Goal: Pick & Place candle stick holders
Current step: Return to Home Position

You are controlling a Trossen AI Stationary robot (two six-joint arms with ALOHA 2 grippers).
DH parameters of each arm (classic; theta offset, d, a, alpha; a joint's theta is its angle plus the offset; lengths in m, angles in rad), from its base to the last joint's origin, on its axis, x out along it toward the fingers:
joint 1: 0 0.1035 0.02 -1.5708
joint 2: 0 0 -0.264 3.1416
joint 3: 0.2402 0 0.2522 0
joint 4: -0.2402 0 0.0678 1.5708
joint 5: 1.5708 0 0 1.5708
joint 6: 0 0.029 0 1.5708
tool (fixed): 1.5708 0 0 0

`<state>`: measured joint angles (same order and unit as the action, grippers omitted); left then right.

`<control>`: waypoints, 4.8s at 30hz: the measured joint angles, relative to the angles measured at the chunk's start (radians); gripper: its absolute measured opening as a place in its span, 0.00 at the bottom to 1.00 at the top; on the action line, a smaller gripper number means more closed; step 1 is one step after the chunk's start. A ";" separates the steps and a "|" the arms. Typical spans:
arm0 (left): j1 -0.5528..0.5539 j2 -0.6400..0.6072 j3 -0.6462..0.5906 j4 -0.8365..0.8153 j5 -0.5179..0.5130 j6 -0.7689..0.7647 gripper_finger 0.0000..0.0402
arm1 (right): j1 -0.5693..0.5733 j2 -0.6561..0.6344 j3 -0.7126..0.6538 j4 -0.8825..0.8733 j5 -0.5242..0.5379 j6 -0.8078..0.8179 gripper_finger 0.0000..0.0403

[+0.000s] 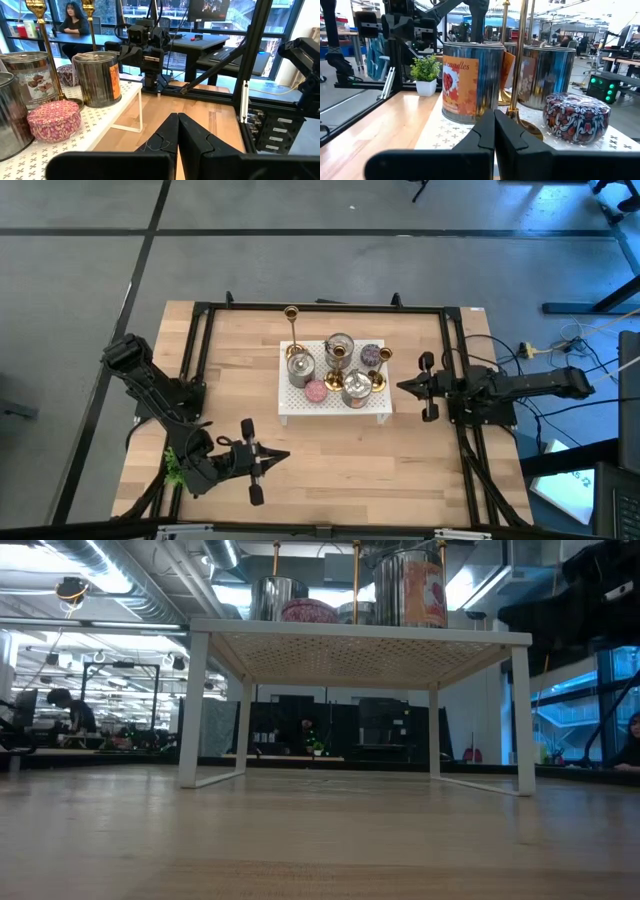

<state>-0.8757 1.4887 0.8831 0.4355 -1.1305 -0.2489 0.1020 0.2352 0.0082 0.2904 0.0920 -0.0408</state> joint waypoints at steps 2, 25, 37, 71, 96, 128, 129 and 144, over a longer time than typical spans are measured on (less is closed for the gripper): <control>0.000 0.000 0.000 -0.001 0.000 0.000 0.00 | 0.000 -0.001 0.000 -0.002 0.000 0.000 0.00; 0.000 0.000 0.000 -0.037 -0.002 -0.027 0.00 | -0.085 0.000 0.001 -0.259 0.039 0.060 0.00; 0.000 -0.006 0.000 -0.127 0.053 -0.043 0.00 | -0.089 0.005 0.001 -0.260 0.035 0.067 0.00; 0.203 -0.200 -0.148 -0.040 0.473 0.194 0.00 | -0.088 0.006 0.002 -0.261 0.027 0.138 0.00; 0.324 -0.885 -0.874 0.443 0.746 0.246 0.00 | -0.088 0.006 0.002 -0.261 0.028 0.138 0.00; 0.731 -1.113 -0.874 -0.106 1.135 0.180 0.00 | -0.088 0.006 0.002 -0.261 0.028 0.138 0.00; 0.735 -1.115 -0.874 -0.125 1.124 0.167 0.00 | -0.088 0.006 0.002 -0.261 0.028 0.138 0.00; 0.712 -1.117 -0.874 -0.279 1.125 0.146 0.00 | -0.088 0.006 0.002 -0.261 0.028 0.138 0.00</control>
<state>-0.1638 0.3717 0.0093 0.1569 -0.0059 -0.1031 0.0136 0.2409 0.0101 0.0296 0.1199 0.0971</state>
